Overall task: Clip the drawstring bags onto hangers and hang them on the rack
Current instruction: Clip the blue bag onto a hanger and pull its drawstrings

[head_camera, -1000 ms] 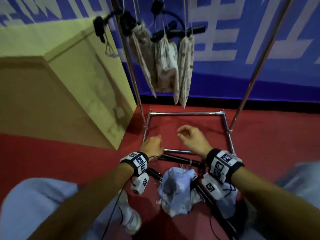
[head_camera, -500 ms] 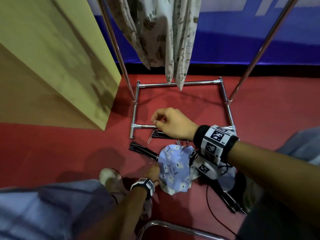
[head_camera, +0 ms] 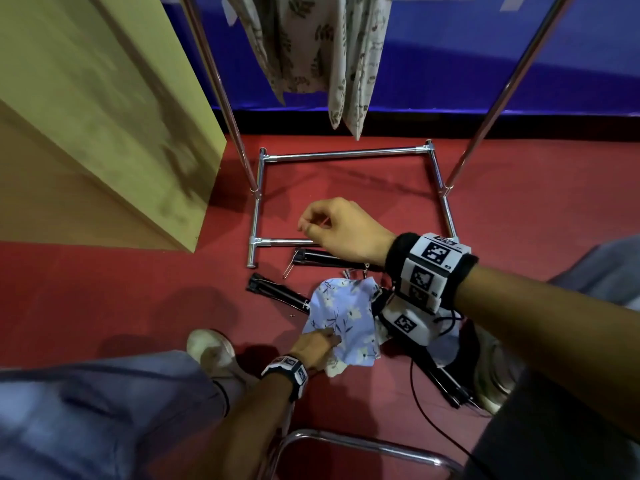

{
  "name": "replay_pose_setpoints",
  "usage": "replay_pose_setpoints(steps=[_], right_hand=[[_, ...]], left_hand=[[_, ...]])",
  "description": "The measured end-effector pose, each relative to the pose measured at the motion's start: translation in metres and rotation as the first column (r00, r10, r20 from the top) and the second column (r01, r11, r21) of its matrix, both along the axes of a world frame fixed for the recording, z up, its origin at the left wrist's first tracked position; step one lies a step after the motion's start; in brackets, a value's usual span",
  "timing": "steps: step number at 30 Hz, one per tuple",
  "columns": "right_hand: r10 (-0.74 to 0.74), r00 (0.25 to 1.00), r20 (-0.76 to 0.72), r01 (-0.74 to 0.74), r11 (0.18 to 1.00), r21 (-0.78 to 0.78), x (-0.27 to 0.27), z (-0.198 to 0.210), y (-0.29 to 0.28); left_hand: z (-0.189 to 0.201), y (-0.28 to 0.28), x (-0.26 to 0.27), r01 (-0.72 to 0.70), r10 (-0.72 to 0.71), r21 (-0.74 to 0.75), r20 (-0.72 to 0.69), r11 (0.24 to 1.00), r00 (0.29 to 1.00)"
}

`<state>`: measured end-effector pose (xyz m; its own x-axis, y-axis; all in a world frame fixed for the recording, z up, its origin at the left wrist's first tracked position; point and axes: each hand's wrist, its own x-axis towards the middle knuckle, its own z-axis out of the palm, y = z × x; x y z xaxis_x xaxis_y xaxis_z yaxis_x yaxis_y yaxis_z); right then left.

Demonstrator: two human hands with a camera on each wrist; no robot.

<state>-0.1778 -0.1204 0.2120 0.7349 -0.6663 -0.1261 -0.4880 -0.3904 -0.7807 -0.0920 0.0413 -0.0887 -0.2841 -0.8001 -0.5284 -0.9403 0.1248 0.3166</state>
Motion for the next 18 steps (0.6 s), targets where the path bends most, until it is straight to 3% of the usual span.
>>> replay_pose_setpoints(steps=[4,8,12,16,18], right_hand=[[-0.005,0.999,-0.041,0.003,1.0,-0.027,-0.008,0.007,-0.002],[-0.065,0.995,-0.072,0.059,0.995,-0.076,-0.022,0.018,-0.008],[-0.173,0.982,-0.072,0.165,0.98,-0.108,-0.043,0.028,-0.015],[-0.259,0.962,-0.089,0.253,0.965,-0.069,-0.065,0.027,-0.027],[-0.094,0.994,-0.049,0.098,0.992,0.078,-0.073,0.034,-0.027]], left_hand=[[0.035,-0.016,0.007,-0.127,0.103,-0.134,-0.174,0.983,0.979],[0.107,-0.056,0.008,-0.347,0.228,-0.302,-0.367,0.888,0.902],[0.192,-0.105,0.008,-0.604,0.393,-0.241,-0.569,0.76,0.722],[0.29,-0.128,0.002,-0.587,0.41,-0.084,-0.637,0.805,0.653],[0.336,-0.125,0.0,-0.551,0.381,-0.049,-0.672,0.833,0.635]])
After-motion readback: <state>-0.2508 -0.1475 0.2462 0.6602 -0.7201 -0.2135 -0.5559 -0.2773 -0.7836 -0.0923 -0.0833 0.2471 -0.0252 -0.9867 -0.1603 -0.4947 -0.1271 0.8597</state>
